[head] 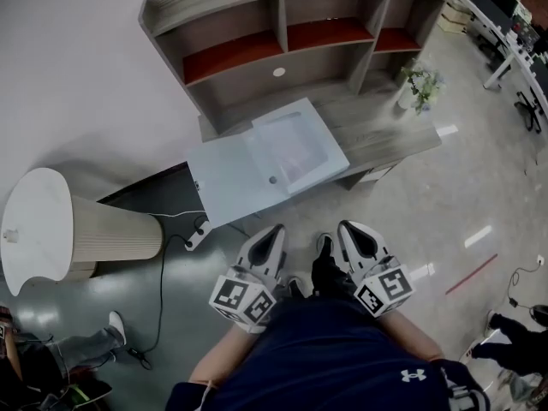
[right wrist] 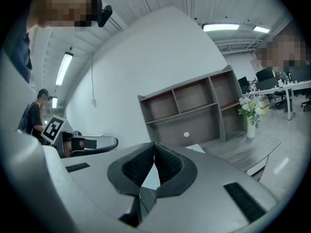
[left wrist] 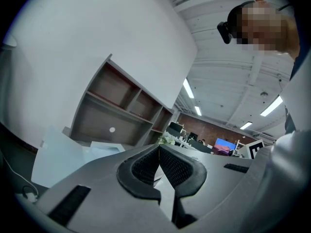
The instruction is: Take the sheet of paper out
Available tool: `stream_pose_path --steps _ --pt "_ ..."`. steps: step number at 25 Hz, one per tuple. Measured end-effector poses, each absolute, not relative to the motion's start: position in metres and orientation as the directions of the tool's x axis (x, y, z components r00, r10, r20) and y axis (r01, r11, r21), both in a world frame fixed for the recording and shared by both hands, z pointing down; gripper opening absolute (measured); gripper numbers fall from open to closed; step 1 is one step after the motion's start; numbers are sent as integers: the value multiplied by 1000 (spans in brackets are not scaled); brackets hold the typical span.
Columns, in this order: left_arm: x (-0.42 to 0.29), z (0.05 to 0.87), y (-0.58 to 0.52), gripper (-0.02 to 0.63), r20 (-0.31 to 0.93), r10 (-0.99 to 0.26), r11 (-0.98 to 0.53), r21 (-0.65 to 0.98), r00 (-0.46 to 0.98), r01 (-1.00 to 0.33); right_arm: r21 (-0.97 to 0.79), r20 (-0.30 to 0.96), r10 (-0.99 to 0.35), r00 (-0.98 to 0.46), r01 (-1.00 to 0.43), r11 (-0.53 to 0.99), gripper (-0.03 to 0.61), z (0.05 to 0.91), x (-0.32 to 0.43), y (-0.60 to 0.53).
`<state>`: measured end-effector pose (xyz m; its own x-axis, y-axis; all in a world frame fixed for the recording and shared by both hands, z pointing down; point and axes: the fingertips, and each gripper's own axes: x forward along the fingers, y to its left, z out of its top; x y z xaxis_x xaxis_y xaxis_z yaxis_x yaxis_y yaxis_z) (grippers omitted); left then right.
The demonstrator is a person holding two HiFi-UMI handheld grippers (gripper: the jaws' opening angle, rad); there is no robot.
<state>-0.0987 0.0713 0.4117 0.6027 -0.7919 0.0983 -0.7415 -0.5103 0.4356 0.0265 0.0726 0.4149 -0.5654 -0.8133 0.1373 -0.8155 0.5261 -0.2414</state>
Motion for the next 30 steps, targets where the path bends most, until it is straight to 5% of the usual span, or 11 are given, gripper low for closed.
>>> stream_pose_path --steps 21,30 --pt "-76 437 -86 15 209 -880 -286 482 426 -828 -303 166 -715 -679 -725 618 14 427 76 -109" --pt "-112 503 -141 15 365 -880 -122 445 305 -887 -325 246 -683 -688 -723 610 14 472 86 -157"
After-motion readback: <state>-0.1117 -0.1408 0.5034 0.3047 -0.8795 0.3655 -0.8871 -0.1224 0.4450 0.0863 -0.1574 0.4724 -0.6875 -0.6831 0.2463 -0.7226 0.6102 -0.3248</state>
